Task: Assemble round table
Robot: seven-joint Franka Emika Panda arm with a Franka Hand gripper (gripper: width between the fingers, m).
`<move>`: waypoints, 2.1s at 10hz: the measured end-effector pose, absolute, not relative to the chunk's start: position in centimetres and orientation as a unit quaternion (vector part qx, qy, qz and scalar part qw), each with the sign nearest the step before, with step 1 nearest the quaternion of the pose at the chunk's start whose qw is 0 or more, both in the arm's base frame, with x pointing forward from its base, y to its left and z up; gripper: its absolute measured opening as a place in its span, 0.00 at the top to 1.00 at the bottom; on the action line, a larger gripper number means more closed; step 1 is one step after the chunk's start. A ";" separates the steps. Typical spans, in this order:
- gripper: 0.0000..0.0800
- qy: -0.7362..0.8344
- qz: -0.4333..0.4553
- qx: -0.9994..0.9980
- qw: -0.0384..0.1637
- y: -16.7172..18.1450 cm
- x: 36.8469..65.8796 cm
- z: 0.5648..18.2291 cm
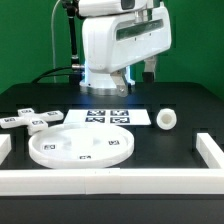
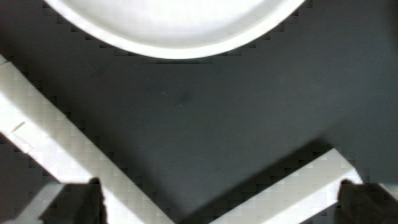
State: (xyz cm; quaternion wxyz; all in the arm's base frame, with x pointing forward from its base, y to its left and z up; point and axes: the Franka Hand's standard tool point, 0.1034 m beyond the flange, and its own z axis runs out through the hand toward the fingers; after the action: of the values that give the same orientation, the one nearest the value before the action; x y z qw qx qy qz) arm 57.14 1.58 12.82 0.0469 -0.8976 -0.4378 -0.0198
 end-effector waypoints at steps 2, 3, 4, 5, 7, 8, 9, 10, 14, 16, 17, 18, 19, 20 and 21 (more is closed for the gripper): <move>0.19 -0.438 -0.020 -0.898 0.047 1.6 57.1 12.8; 0.19 -0.438 -0.020 -0.898 0.047 1.6 57.1 12.8; 0.19 -0.438 -0.019 -0.898 0.047 1.5 57.1 12.8; 0.19 -0.438 -0.018 -0.898 0.046 1.3 57.0 12.6; 0.19 -0.470 -0.024 -0.882 0.033 -2.4 54.7 10.6; 0.19 -0.480 -0.027 -0.876 0.027 -4.1 53.5 9.4; 0.19 -0.477 -0.020 -0.878 0.029 -5.3 52.5 8.6; 0.19 -0.474 -0.021 -0.880 0.029 -5.2 52.7 8.7; 0.19 -0.492 -0.025 -0.870 0.026 -5.5 52.5 8.2; 0.19 -0.495 -0.028 -0.868 0.021 -6.9 51.8 5.7; 0.19 -0.494 -0.030 -0.869 0.017 -7.3 51.4 4.9; 0.19 -0.492 -0.024 -0.870 0.022 -7.7 50.9 3.7; 0.19 -0.488 -0.020 -0.872 0.027 -8.0 50.6 3.0; 0.19 -0.486 -0.018 -0.873 0.028 -8.3 50.4 2.3; 0.19 -0.484 -0.015 -0.874 0.031 -8.4 50.0 1.7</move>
Offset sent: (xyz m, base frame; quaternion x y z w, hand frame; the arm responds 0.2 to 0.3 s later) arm 0.0000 0.0000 0.0000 0.0000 0.0000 0.0000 1.0000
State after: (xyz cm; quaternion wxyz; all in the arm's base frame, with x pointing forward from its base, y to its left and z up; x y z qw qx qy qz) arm 50.00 -8.36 1.69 0.0313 -0.8743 -0.4841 -0.0148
